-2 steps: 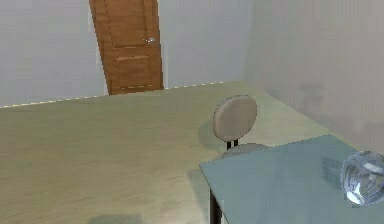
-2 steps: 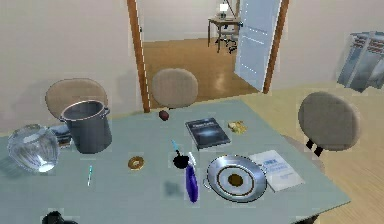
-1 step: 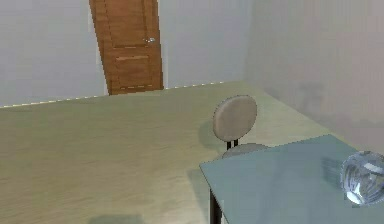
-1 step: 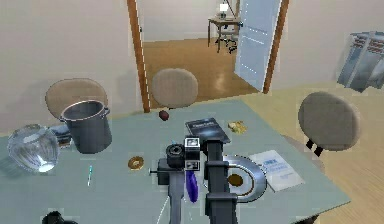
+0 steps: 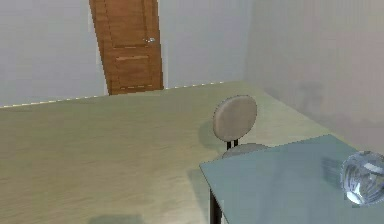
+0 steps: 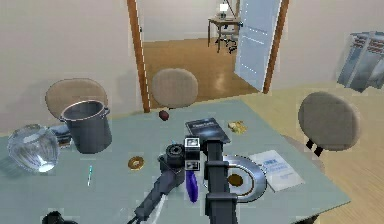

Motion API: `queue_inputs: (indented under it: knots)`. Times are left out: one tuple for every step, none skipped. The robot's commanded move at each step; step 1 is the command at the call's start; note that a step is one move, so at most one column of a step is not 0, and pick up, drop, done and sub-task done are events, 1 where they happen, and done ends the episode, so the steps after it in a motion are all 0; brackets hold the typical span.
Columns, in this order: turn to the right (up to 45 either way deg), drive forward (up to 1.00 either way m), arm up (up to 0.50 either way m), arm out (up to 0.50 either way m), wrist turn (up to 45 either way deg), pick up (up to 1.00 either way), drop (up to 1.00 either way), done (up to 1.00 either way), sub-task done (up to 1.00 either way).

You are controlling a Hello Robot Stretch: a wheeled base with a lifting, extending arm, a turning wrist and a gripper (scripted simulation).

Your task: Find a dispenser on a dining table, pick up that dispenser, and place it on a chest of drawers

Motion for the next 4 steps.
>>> queue_inputs:
  knots:
    - [0.0, 0.00, 0.00, 0.00, 45.0, 0.00, 0.00, 0.00, 0.00]
    - [0.0, 0.00, 0.00, 0.00, 45.0, 0.00, 0.00, 0.00, 0.00]
    - [0.0, 0.00, 0.00, 0.00, 45.0, 0.00, 0.00, 0.00, 0.00]
    - [0.0, 0.00, 0.00, 0.00, 9.0, 0.00, 0.00, 0.00, 0.00]
